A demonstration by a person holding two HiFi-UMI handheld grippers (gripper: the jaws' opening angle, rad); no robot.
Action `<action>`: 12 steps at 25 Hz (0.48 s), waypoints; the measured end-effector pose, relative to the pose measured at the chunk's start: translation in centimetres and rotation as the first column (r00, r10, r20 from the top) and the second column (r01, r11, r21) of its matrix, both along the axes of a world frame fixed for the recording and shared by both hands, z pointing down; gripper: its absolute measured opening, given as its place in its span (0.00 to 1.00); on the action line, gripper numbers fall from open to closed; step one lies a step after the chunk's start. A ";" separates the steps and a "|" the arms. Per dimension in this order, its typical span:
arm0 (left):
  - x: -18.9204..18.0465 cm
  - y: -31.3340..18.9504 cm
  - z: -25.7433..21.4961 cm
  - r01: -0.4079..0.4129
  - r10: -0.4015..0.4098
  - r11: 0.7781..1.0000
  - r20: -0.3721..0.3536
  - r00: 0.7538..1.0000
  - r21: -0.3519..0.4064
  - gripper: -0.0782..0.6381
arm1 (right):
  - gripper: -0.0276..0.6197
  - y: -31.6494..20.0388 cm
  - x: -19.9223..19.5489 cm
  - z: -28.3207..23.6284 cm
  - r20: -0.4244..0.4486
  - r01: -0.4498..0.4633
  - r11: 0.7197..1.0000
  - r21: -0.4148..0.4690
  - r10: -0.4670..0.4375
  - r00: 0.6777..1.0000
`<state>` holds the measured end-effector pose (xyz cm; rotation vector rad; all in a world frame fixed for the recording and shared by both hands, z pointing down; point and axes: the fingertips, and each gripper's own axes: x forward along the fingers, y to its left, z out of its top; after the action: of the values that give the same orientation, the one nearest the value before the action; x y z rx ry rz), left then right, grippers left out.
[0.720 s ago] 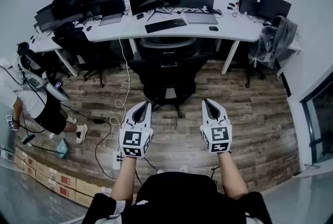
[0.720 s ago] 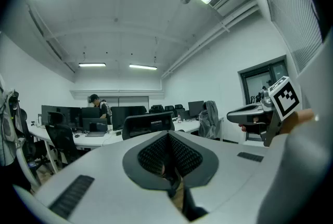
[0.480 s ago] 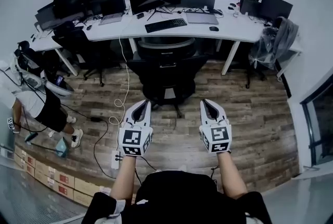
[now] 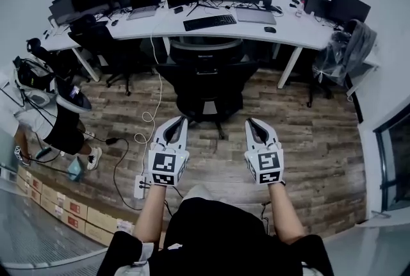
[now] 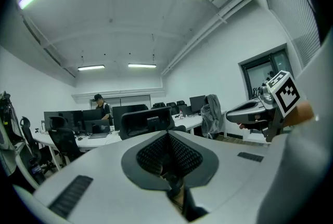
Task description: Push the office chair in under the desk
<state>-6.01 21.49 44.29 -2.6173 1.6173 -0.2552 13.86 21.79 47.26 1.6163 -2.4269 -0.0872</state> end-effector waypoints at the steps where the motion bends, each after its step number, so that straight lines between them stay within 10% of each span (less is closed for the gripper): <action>1: 0.1 -0.1 0.1 -0.001 0.001 1.000 0.005 1.000 0.001 0.13 | 0.08 -0.1 0.0 0.2 -0.001 0.007 1.000 -0.004 -0.007 1.000; 12: -0.4 -3.6 0.9 0.021 -0.021 1.000 0.023 1.000 -0.013 0.13 | 0.08 -4.3 -1.1 0.7 -0.031 0.046 0.999 -0.003 -0.046 0.998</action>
<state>-6.41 17.86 45.23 -2.5984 1.6421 -0.2968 12.73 17.52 47.92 1.5461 -2.4402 -0.1160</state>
